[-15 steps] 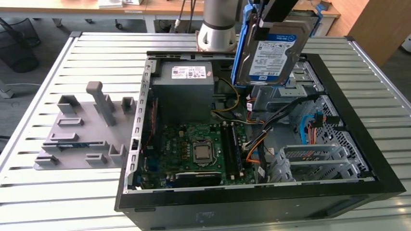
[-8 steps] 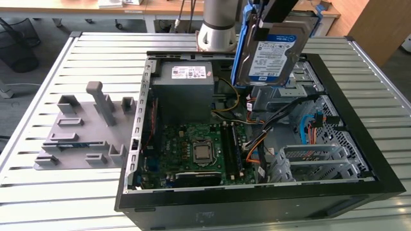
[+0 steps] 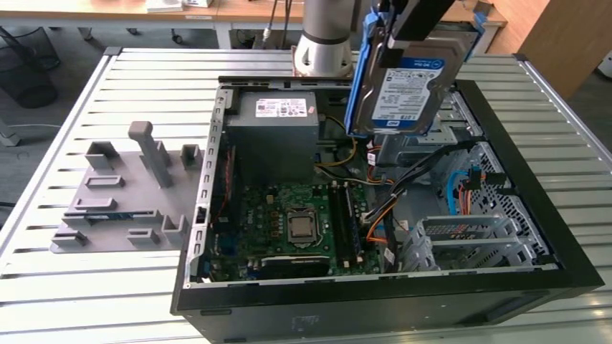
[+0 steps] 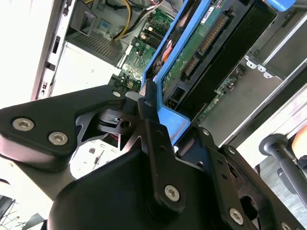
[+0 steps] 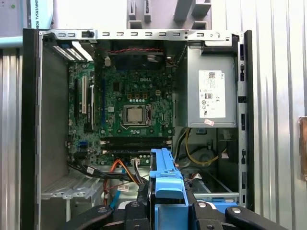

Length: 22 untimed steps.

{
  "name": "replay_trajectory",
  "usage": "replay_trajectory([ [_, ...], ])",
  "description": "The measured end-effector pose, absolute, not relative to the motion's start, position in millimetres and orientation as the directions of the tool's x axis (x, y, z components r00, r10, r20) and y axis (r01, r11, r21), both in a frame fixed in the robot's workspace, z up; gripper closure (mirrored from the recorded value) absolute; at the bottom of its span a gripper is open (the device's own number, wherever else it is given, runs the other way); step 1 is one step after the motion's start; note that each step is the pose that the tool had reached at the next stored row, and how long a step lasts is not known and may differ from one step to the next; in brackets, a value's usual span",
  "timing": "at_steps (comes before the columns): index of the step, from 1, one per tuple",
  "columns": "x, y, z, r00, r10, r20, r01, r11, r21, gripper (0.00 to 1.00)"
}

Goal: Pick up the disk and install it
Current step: 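Insert the disk into the insertion slot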

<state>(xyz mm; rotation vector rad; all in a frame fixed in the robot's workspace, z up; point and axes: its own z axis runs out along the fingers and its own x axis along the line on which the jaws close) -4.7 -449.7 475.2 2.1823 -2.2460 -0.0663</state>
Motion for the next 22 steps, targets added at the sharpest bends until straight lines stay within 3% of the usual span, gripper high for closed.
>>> replay_trajectory([
  [22,-7.7,-474.4,474.5,-0.029,-0.999,-0.023,-0.999,0.028,0.027,0.64],
])
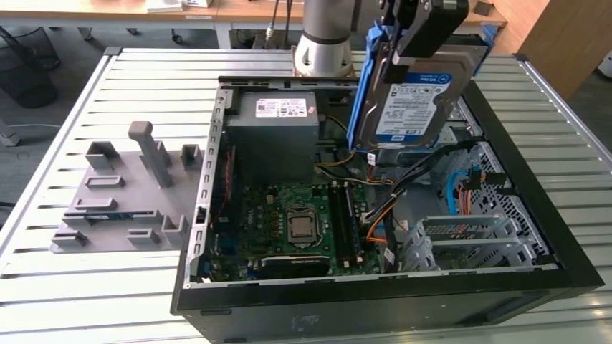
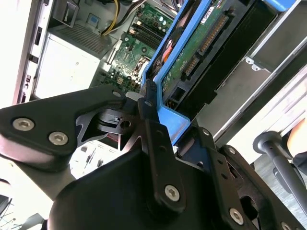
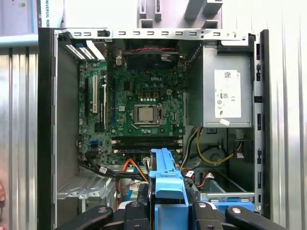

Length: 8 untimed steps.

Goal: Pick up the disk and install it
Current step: 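Insert the disk into the insertion slot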

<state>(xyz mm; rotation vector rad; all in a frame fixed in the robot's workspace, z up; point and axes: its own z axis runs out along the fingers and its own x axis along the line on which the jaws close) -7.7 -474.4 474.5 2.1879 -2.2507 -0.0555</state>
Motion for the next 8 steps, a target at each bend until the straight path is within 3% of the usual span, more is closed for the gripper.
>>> replay_trajectory([
  [8,-7.7,-489.0,473.0,-0.029,-0.999,-0.023,-0.999,0.028,0.027,0.64],
])
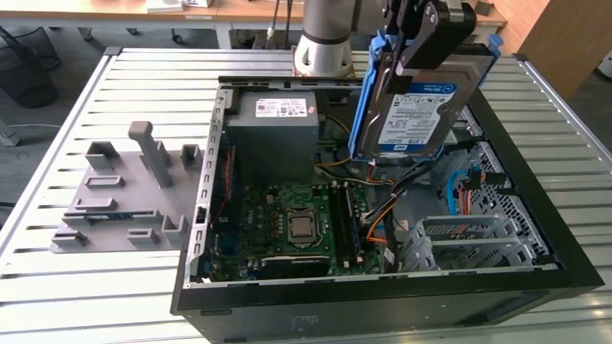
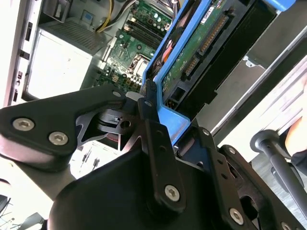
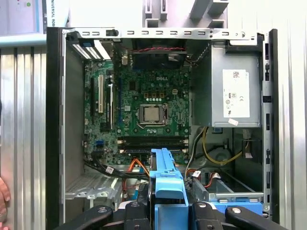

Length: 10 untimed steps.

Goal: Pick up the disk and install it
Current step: 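Insert the disk into the insertion slot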

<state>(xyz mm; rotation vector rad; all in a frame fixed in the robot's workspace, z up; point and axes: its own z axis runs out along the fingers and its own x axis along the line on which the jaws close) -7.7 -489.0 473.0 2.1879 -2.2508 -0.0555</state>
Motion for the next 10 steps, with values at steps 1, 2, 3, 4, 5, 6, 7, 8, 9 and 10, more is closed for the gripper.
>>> replay_trajectory([
  [1,-7.7,-491.2,472.7,-0.029,-0.999,-0.023,-0.999,0.028,0.027,0.64],
  [2,-7.7,-493.4,472.5,-0.029,-0.999,-0.023,-0.999,0.028,0.027,0.64],
  [3,-7.7,-496.6,472.4,-0.029,-0.999,-0.023,-0.999,0.028,0.027,0.64],
  [4,-7.7,-499.7,472.3,-0.029,-0.999,-0.023,-0.999,0.028,0.027,0.64],
  [5,-7.7,-502.2,472.2,-0.029,-0.999,-0.023,-0.999,0.028,0.027,0.64],
  [6,-7.7,-504.2,472.2,-0.029,-0.999,-0.023,-0.999,0.028,0.027,0.64],
  [7,-7.7,-505.5,472.1,-0.029,-0.999,-0.023,-0.999,0.028,0.027,0.64],
  [8,-7.8,-506.1,472.0,-0.029,-0.999,-0.023,-0.999,0.028,0.027,0.64],
  [9,-7.8,-506.1,472.0,-0.029,-0.999,-0.023,-0.999,0.028,0.027,0.64],
  [10,-7.7,-506.1,472.0,-0.029,-0.999,-0.023,-0.999,0.028,0.027,0.64],
])
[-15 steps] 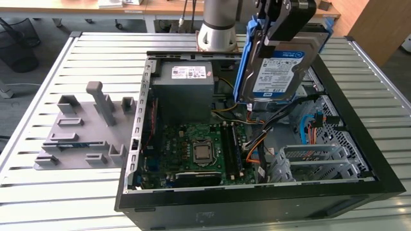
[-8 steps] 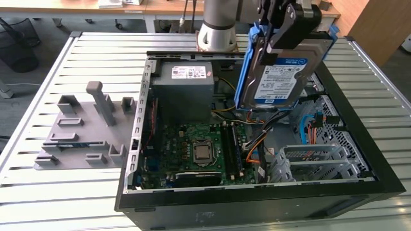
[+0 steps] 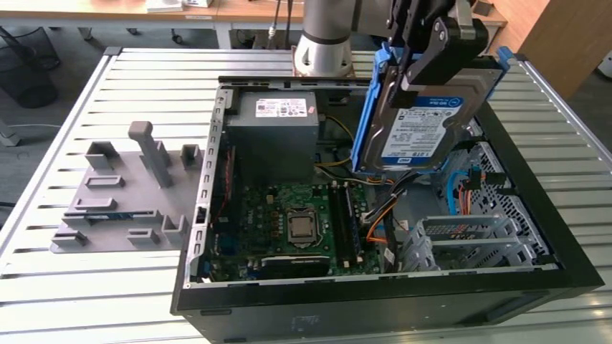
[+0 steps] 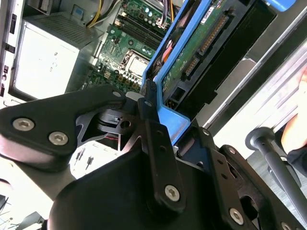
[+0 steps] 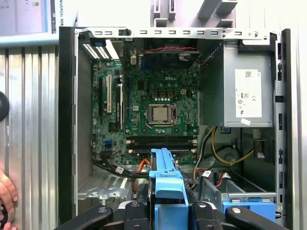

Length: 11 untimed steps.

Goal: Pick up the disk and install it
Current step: 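Insert the disk into the insertion slot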

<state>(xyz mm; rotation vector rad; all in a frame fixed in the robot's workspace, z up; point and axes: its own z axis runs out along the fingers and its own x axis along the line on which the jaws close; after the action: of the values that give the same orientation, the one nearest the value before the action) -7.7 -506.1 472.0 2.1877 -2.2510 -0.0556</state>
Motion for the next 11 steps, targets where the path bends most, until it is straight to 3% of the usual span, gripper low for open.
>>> replay_trajectory([
  [11,-7.7,-512.9,471.9,-0.029,-0.999,-0.023,-0.999,0.028,0.027,0.64],
])
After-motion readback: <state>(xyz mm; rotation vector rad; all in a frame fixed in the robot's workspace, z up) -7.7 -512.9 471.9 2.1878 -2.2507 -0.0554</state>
